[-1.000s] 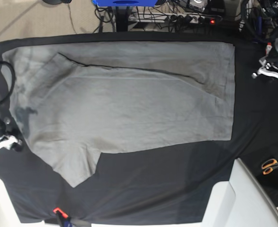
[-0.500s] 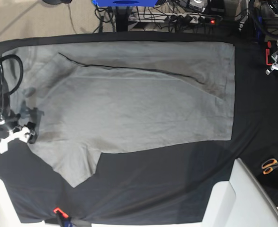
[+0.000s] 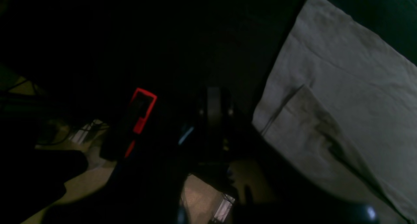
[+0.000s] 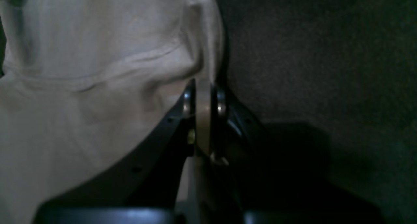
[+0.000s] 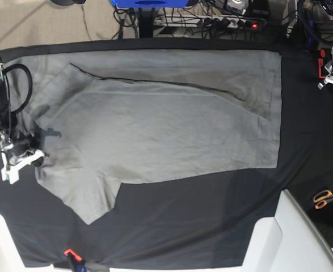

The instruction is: Fold the T-shirt properly

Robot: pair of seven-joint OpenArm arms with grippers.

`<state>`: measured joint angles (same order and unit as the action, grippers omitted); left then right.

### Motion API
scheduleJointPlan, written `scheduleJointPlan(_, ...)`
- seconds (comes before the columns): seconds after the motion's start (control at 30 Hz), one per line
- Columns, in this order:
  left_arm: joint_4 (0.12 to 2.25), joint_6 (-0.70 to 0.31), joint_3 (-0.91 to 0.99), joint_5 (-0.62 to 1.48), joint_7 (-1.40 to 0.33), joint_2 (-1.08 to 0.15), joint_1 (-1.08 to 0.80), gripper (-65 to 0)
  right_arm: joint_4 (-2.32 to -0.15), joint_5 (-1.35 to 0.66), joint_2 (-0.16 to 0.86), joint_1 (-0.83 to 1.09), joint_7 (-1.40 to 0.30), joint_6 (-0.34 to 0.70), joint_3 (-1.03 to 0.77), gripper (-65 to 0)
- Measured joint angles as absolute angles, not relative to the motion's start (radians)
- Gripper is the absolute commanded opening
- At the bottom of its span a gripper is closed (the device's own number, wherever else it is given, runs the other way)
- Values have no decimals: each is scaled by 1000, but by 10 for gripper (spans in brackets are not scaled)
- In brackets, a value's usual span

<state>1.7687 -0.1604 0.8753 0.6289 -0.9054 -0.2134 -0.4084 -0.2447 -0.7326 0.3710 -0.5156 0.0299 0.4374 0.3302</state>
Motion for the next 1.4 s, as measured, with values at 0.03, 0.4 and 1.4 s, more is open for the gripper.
scheduleJointPlan(0.03, 1769, -160, 876, 628, -906, -214, -408, -650, -258, -733, 371, -510, 30, 437, 330, -650)
scheduleJointPlan(0.4, 1769, -160, 874, 629, -905, -213, -408, -650, -523, -731, 388, -369, -110, 436, 134, -650)
scheduleJointPlan(1.4, 1684, -160, 874, 629, -902, -217, -371, -650, -1429, -725, 259, 90, -897, 441, -442, -633)
